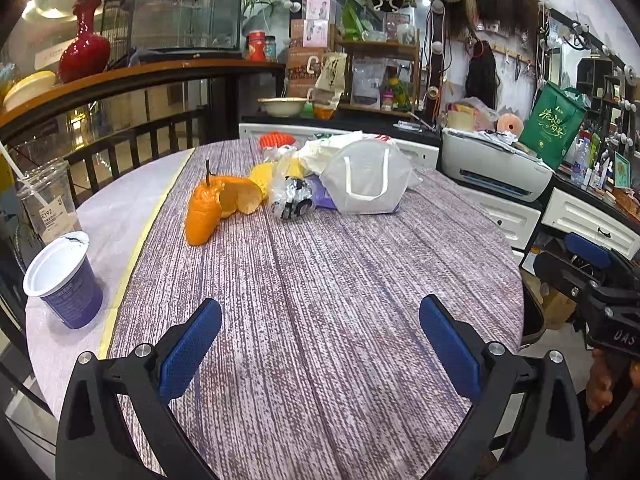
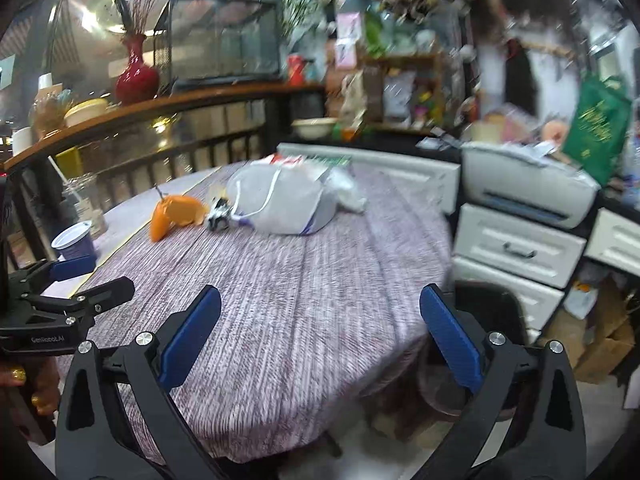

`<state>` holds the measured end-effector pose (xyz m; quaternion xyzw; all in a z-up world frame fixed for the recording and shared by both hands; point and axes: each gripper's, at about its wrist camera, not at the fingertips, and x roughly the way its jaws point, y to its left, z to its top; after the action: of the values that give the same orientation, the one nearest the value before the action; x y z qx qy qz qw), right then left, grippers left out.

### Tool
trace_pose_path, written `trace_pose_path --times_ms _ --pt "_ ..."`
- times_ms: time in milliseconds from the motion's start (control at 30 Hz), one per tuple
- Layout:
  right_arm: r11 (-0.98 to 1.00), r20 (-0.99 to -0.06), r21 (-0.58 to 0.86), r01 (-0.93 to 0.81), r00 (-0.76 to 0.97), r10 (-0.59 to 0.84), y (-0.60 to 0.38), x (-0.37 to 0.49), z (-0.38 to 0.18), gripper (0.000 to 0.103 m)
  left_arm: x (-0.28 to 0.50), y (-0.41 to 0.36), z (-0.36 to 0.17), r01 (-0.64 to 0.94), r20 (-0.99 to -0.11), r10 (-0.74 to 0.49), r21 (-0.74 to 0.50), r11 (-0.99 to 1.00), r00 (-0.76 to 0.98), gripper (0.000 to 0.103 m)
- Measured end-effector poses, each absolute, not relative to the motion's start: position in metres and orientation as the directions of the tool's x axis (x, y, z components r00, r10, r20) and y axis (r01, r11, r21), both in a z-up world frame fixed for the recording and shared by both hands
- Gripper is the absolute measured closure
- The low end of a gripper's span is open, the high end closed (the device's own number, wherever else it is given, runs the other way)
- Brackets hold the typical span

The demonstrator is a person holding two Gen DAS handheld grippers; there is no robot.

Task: Collect trash
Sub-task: 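Reach the right tool to the white tissue and close on it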

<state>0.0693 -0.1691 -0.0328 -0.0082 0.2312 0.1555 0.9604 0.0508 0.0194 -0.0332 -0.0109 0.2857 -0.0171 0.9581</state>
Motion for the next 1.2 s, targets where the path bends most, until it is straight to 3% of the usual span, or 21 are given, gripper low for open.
trace_pose_path --times_ms 367,567,700,867,1133,1200 --pt "0.910 -0.466 0.029 -0.413 0.800 0.378 -0.143 0.152 -0.007 0.005 0.100 0.045 -0.024 0.001 -0.619 -0.017 -0.027 1.000 0.785 0.005" --pt "0.903 -0.533 0.121 -0.412 0.741 0.409 -0.125 0.227 0.015 0.006 0.132 0.066 -0.007 -0.049 -0.625 0.012 -0.042 0.998 0.780 0.005" --pt "0.903 -0.573 0.176 -0.393 0.705 0.418 -0.114 0.274 0.022 0.024 0.152 0.080 -0.002 -0.079 -0.646 0.019 -0.065 0.995 0.763 0.005" --pt "0.883 -0.647 0.285 -0.373 0.606 0.464 -0.105 0.325 0.015 0.037 0.170 0.094 -0.004 -0.121 -0.674 0.029 -0.091 0.989 0.738 0.005" --pt "0.859 -0.703 0.342 -0.380 0.503 0.503 -0.094 0.343 -0.001 0.061 0.190 0.112 -0.013 -0.177 -0.712 0.066 -0.082 0.981 0.699 0.005" --pt "0.860 -0.711 0.319 -0.398 0.500 0.495 -0.091 0.342 -0.003 0.085 0.192 0.114 -0.015 -0.181 -0.715 0.078 -0.069 0.981 0.695 0.005"
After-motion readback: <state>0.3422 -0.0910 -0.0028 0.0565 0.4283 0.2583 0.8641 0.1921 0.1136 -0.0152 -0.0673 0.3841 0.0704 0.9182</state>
